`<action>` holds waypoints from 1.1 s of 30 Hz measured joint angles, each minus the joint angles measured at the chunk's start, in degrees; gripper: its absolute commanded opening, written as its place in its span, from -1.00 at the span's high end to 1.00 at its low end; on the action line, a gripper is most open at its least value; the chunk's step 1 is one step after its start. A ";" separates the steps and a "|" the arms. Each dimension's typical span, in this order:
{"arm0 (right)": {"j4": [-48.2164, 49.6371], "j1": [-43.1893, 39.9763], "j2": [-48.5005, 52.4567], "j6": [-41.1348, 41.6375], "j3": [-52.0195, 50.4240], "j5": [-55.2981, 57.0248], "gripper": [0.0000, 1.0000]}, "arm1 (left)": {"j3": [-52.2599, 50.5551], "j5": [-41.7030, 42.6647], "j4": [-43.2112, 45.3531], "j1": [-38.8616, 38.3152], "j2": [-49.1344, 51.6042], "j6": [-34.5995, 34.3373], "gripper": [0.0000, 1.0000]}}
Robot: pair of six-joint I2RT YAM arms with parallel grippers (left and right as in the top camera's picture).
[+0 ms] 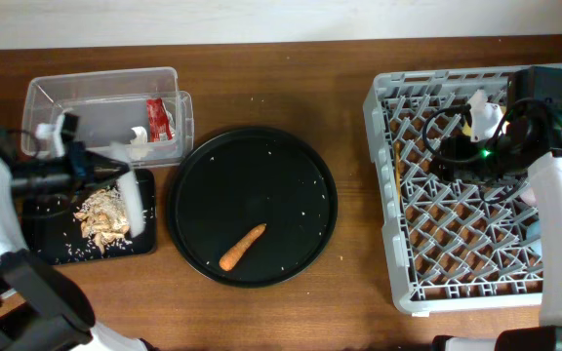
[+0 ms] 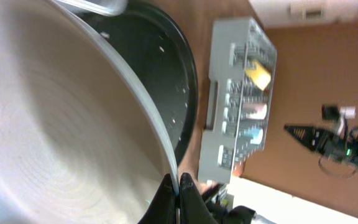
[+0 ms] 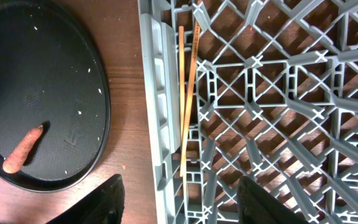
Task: Sort waste into correct bins and load items into the dishwasher rack
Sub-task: 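Bring the empty plate back over the round tray toward the right gripper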
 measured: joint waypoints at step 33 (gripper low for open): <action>11.02 27.04 13.29 7.96 -0.26 -2.99 -0.26 | 17.27 -47.95 5.38 -33.35 -3.80 -25.75 -0.51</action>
